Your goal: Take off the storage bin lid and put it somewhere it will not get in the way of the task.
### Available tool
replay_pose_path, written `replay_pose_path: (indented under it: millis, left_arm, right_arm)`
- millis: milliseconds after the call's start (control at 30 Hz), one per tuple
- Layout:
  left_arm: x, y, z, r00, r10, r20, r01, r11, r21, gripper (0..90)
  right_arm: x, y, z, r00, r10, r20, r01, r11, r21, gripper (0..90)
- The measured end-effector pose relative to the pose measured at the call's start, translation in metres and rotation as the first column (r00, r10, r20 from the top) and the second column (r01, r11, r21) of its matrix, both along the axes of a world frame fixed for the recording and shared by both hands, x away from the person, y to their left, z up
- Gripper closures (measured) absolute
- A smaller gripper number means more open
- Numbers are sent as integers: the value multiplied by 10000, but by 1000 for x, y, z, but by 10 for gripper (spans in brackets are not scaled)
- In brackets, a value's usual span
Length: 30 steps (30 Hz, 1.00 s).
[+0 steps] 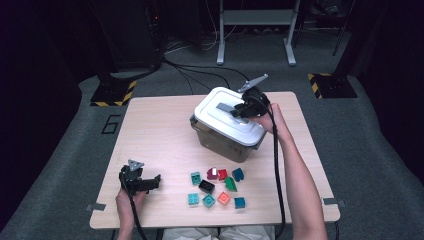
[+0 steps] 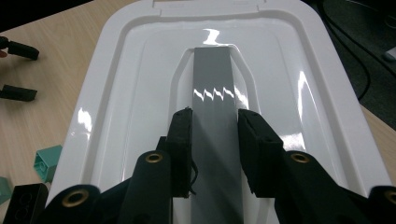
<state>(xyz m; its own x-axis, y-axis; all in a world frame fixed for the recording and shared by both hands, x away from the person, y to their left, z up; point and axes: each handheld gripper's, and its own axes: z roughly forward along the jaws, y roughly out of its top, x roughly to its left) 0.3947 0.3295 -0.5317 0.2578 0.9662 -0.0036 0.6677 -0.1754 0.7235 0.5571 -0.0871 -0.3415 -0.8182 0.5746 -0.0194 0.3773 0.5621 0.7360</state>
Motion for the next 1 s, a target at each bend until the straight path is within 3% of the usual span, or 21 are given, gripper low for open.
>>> replay_pose_path:
  millis: [567,1000]
  left_arm:
    - [0,0,0,10000,35,29,-35,10000,-43,8]
    - [0,0,0,10000,12,-3,-12,10000,-10,8]
  right_arm:
    - [-7,-33,9,9976,-682,140,680,9976,163,668]
    - [-14,-64,13,9901,-1371,310,1365,9904,201,668]
